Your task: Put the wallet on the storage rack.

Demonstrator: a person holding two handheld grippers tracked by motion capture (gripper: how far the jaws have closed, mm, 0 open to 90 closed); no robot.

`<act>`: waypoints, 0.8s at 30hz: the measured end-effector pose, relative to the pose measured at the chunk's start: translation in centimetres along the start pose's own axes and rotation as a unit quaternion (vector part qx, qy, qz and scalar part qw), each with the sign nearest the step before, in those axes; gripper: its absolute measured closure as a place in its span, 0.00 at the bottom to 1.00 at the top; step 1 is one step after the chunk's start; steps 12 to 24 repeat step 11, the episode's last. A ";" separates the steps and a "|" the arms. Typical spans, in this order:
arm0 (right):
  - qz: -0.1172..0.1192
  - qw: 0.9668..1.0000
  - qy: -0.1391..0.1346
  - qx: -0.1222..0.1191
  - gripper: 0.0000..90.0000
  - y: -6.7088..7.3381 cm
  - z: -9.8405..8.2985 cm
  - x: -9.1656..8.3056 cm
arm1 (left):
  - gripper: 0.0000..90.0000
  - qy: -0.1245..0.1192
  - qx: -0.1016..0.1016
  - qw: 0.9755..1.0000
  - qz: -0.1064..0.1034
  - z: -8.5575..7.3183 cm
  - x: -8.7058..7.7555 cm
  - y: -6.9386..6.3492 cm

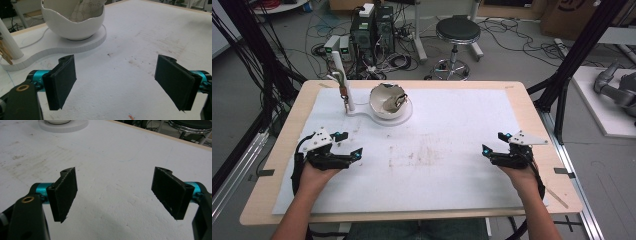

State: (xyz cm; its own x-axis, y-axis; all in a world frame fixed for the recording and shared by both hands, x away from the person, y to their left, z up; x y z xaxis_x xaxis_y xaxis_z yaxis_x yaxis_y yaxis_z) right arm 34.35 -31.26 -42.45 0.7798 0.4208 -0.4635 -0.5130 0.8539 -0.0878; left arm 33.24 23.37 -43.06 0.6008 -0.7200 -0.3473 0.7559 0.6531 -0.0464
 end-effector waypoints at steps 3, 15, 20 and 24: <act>0.000 1.000 0.000 0.000 0.24 0.0 0.0 0.0 | 0.19 0.000 -0.002 1.000 0.003 0.0 0.0 0.0; -0.002 1.000 0.005 -0.001 0.24 0.1 -0.1 0.3 | 0.19 0.004 -0.001 1.000 0.003 -0.1 0.2 0.0; -0.002 1.000 0.005 -0.001 0.24 0.1 -0.1 0.3 | 0.19 0.004 -0.001 1.000 0.003 -0.1 0.2 0.0; -0.002 1.000 0.005 -0.001 0.24 0.1 -0.1 0.3 | 0.19 0.004 -0.001 1.000 0.003 -0.1 0.2 0.0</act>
Point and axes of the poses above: each handheld gripper's, and its own axes: x roughly forward along the jaws, z roughly out of its top, y roughly to its left, the point moved 2 cm from there along x, roughly forward along the jaws, and after that the axes turned 5 degrees about -z, right-handed, at the moved point
